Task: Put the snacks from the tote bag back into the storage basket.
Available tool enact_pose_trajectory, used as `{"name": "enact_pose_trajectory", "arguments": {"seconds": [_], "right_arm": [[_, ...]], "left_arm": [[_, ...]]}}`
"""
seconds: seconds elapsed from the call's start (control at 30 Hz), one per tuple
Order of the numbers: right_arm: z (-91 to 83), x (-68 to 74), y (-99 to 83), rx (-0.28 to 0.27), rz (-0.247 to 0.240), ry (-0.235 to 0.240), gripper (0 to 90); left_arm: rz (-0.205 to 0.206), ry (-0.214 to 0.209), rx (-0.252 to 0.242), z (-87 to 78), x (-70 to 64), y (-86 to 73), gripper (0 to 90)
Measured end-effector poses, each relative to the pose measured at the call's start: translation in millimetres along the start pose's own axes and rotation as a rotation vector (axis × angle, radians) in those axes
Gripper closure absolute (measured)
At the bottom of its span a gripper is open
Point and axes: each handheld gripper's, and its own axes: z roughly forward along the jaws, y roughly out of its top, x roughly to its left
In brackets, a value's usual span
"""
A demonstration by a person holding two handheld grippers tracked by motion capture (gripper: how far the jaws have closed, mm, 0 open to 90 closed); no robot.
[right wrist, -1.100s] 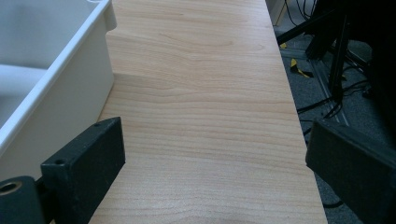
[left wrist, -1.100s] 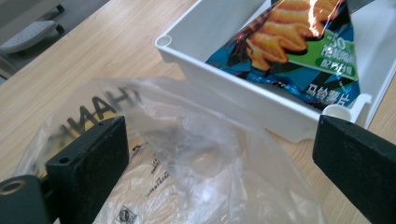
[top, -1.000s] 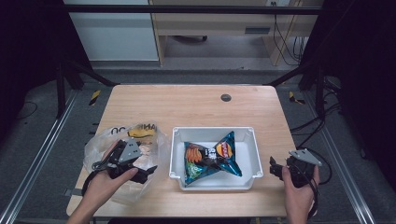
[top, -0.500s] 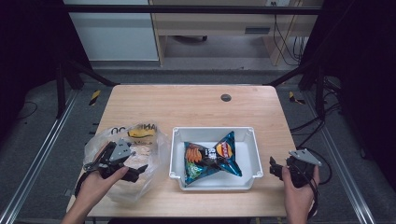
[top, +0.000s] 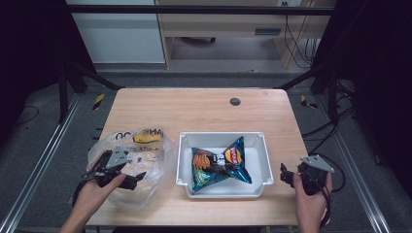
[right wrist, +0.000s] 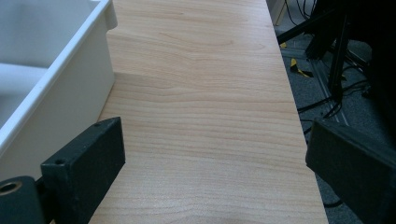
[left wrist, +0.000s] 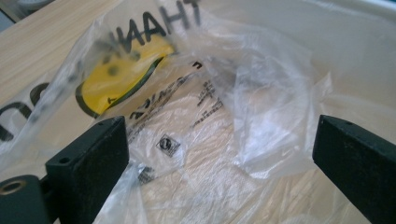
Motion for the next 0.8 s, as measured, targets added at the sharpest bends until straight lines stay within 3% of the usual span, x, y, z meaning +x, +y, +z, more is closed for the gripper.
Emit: {"name": "enact_pose_trajectory", "arguments": {"seconds": [0.8], "right_arm": [[0.5, 0.6, -0.1, 0.0, -0.005, -0.001, 5.2]], "left_arm": [[-0.056, 0.039, 0.023, -3.3, 19.4, -30.1, 3.5]]}}
